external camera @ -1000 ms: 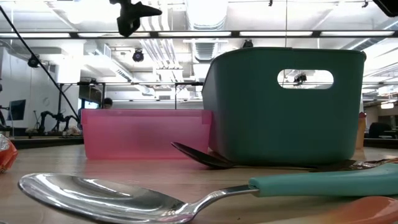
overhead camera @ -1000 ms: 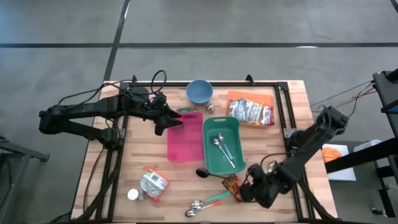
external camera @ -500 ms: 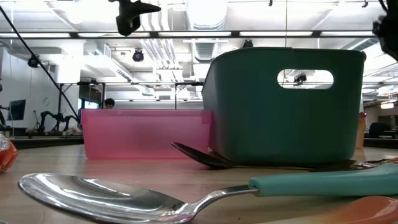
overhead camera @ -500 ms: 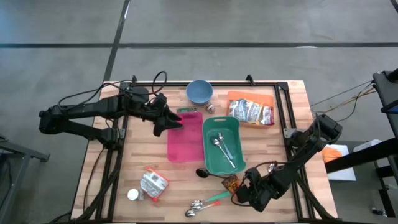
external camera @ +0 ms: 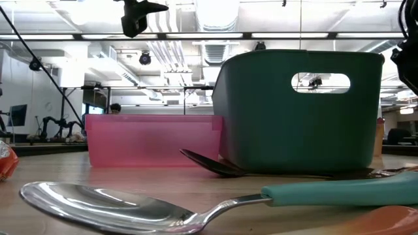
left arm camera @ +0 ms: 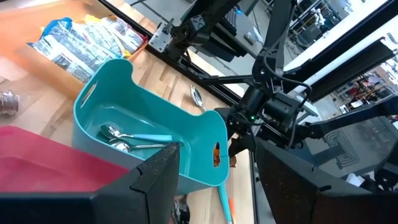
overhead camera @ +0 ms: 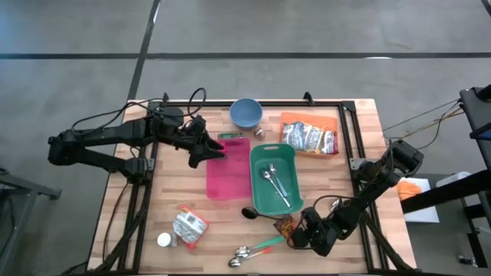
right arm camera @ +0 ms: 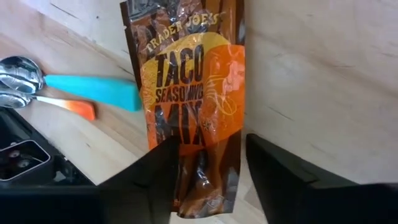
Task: Pick & Place Food Item
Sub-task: Put the orange spice bag into the red bin
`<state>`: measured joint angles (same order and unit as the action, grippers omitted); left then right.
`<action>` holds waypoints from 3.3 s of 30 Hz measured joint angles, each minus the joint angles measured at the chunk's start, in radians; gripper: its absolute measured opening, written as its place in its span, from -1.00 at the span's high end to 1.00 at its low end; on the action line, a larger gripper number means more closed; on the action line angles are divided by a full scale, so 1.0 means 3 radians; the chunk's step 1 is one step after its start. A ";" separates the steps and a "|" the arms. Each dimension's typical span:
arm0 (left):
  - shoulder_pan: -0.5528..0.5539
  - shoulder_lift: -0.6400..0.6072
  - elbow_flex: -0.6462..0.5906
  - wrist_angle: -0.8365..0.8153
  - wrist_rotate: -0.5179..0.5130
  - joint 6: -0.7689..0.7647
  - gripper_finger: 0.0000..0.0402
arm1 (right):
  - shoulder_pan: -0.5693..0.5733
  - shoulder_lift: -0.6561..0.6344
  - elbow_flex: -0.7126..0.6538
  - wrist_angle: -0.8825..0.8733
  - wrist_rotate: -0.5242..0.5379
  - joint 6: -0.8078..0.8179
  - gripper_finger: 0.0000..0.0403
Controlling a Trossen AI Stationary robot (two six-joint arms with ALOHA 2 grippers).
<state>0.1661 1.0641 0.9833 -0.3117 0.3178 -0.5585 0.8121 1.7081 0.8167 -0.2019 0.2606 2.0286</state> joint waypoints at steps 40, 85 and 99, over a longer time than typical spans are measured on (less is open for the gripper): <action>-0.0102 0.0000 0.0000 -0.0003 0.0800 -0.0342 -0.05 | 0.0021 0.0001 0.1458 -0.1360 0.0639 -0.1914 0.87; -0.0416 0.0593 -0.0001 0.0702 0.0162 -0.0522 -0.05 | -0.1418 -0.0348 0.2151 -0.1360 0.1286 -0.4627 0.87; -0.0440 0.0591 -0.0001 0.0694 0.0172 -0.0345 0.96 | -0.1451 -0.0341 0.2147 -0.1201 0.1286 -0.4702 0.87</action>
<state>0.0341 1.2415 0.9829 -0.1036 0.3695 -0.6620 0.3767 1.6058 1.4609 -0.5621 0.6464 0.6179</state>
